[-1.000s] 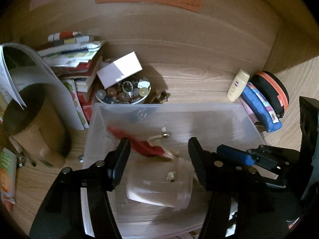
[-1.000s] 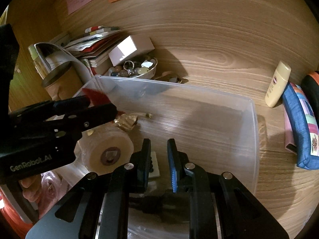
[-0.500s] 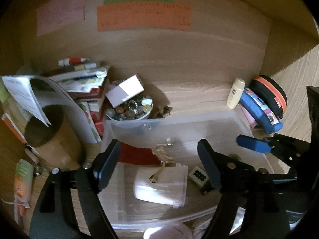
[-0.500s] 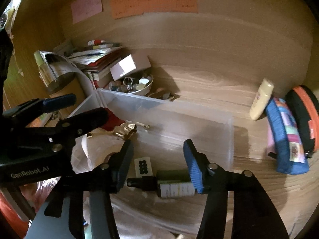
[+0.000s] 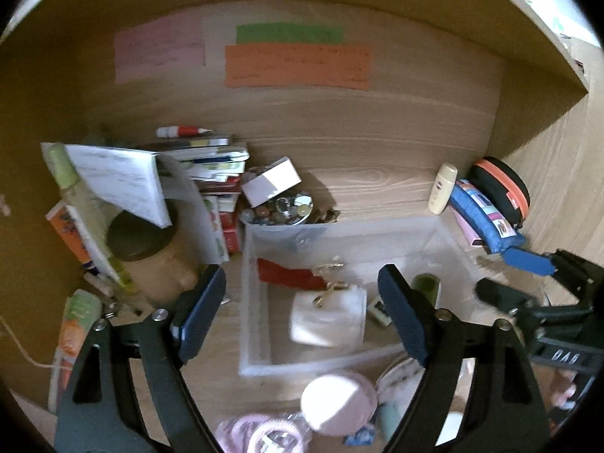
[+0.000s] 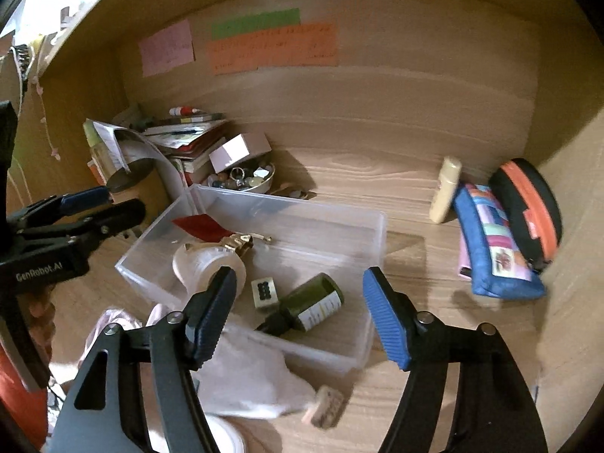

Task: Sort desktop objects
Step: 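Grasp the bagged pink rope with the left tool while the right tool grasps the white cloth bag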

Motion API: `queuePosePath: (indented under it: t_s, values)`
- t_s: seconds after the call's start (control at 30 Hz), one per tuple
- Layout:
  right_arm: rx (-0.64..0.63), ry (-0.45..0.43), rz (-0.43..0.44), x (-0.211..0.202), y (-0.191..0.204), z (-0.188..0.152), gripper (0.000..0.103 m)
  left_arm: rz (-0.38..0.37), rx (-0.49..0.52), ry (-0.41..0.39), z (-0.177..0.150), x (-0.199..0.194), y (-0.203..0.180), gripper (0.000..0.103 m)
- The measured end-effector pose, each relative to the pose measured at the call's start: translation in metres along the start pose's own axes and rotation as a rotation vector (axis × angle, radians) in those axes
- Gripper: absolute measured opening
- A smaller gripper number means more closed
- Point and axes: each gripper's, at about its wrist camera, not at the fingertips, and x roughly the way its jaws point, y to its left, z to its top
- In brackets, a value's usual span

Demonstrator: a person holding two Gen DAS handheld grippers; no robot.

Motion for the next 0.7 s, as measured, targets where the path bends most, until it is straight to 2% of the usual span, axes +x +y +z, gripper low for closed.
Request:
queuePosePath:
  t_s: [0.13, 0.33, 0.57, 0.7]
  values:
    - [0.003, -0.019, -0.010, -0.018, 0.000, -0.009, 0.073, 0.027, 0.020, 0.005, -0.013, -0.016, 0.008, 0.086]
    - [-0.003, -0.015, -0.012, -0.031, -0.001, -0.025, 0.074, 0.050, 0.000, 0.063, -0.038, -0.030, 0.025, 0.086]
    - [-0.041, 0.043, -0.041, -0.032, 0.000, -0.047, 0.074, 0.086, -0.010, 0.152, -0.069, -0.023, 0.040, 0.086]
    - [-0.065, 0.070, -0.040, -0.027, 0.005, -0.057, 0.075, 0.104, 0.028, 0.195, -0.088, -0.019, 0.035, 0.086]
